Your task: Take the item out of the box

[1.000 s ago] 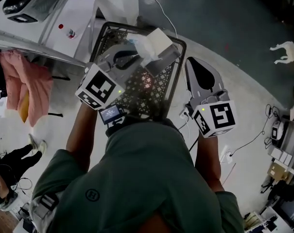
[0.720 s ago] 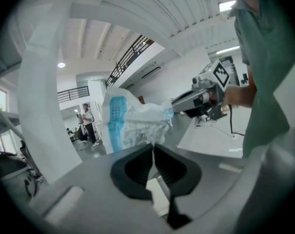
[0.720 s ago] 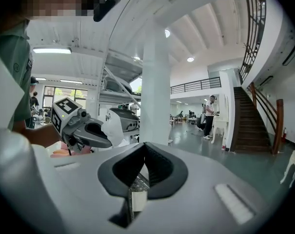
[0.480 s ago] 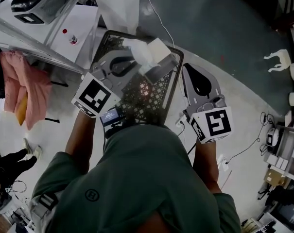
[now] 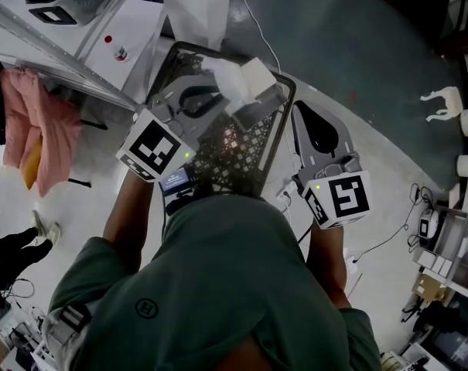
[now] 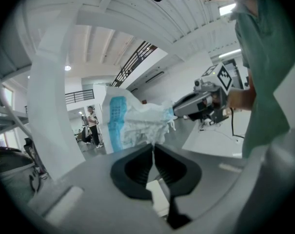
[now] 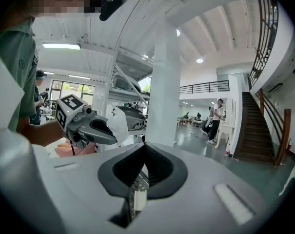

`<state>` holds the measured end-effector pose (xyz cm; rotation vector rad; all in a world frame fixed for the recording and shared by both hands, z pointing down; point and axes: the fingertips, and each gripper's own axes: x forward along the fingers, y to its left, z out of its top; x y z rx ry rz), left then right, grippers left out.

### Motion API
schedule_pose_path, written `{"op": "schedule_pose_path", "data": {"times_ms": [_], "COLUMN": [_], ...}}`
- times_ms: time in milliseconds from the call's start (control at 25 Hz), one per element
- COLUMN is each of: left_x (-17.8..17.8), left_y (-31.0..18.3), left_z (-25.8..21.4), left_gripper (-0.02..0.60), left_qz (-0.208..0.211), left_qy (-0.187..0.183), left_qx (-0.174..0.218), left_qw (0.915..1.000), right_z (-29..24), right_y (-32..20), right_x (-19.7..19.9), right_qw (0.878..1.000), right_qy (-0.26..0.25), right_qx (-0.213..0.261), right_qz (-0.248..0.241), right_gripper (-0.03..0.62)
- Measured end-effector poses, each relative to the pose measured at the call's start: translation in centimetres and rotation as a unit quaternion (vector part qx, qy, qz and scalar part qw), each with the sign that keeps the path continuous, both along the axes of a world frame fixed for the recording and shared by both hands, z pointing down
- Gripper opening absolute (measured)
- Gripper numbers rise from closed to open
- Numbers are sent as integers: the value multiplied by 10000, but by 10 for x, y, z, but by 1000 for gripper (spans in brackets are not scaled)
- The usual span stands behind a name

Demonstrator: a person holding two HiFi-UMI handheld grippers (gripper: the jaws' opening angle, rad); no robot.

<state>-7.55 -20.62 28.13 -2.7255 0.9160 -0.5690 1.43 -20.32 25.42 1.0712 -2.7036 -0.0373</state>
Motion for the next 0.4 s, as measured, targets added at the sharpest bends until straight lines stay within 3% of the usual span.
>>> {"op": "schedule_pose_path", "data": {"times_ms": [400], "left_x": [-4], "left_y": [-4], "left_z": [15], "left_gripper": [12], "left_qz": [34], "left_qy": [36], "left_qx": [19], "left_qw": [10000], "right_z": [15], "right_y": [-3], "right_x": [-2], "right_qw": [10000], "right_qy": [47], "right_qx": [23], "right_qz": [54], "right_gripper": [5]}}
